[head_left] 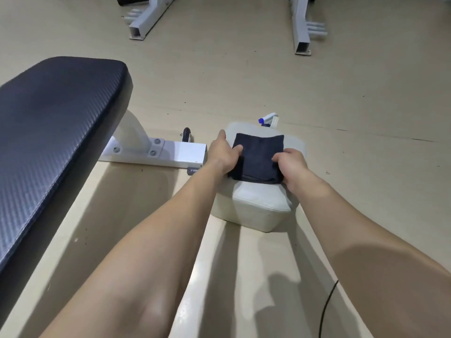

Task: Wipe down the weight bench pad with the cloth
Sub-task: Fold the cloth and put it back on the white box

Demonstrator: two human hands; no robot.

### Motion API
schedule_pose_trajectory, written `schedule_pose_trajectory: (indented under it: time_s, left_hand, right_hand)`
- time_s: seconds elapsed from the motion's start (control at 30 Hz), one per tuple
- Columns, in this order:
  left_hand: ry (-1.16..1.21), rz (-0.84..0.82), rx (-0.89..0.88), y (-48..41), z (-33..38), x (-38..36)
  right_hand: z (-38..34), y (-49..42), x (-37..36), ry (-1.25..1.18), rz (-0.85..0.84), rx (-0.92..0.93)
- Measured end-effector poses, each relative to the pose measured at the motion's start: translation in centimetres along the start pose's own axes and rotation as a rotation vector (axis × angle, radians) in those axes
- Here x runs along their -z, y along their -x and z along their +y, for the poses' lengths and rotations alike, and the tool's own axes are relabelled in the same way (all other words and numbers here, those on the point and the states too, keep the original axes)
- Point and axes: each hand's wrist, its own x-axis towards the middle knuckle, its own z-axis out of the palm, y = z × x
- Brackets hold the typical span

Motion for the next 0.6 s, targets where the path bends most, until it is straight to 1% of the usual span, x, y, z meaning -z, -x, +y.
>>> schedule_pose_trajectory:
  time_s: [0.03,0.07,0.1,0.13,0.17,0.23,0.3,0.37,0.5,0.6]
  left_hand:
    - [-0.169,0.039,-0.067,-0.1,-0.7,-0.5]
    - [-0.280,0.050,-0.147,0.0,-1.6,-1.0]
    - [-0.355,0.037,-0.229,0.3,-2.6,-1.7]
    - [-0.422,0.021,-0.308,0.5,-3.6,-2.3]
    - [-0.475,0.011,-0.366,0.7,-4.6,-2.8]
    - [-0.514,0.017,-0.413,0.8,-5.8,-3.3]
    - [-0.537,0.020,-0.435,0.5,-6.2,-3.4]
    - [-0.603,0.004,-0.461,0.3,-6.1,-3.3]
    - [-0.632,-0.049,-0.433,0.3,-5.9,-3.0]
    - [-0.649,-0.183,-0.377,0.4,-4.9,-1.7]
  right_hand:
    - [0.7,-0.3,0.0,0.166,0.092,0.011]
    - [1.4,-0.3,-0.1,0.348,0.192,0.060]
    - [2.1,-0.1,-0.1,0.513,0.258,0.157]
    - [2.9,0.2,-0.3,0.649,0.277,0.272]
    - [3.6,0.5,-0.6,0.773,0.257,0.361]
    - [5.0,0.2,-1.1,0.989,0.180,0.425]
    - [5.9,-0.4,-1.1,1.075,0.162,0.417]
    - [6.0,-0.6,-0.9,1.087,0.161,0.418]
    - [5.3,-0.6,-0.7,1.134,0.112,0.398]
    - [4.3,-0.2,-0.2,1.160,0.004,0.348]
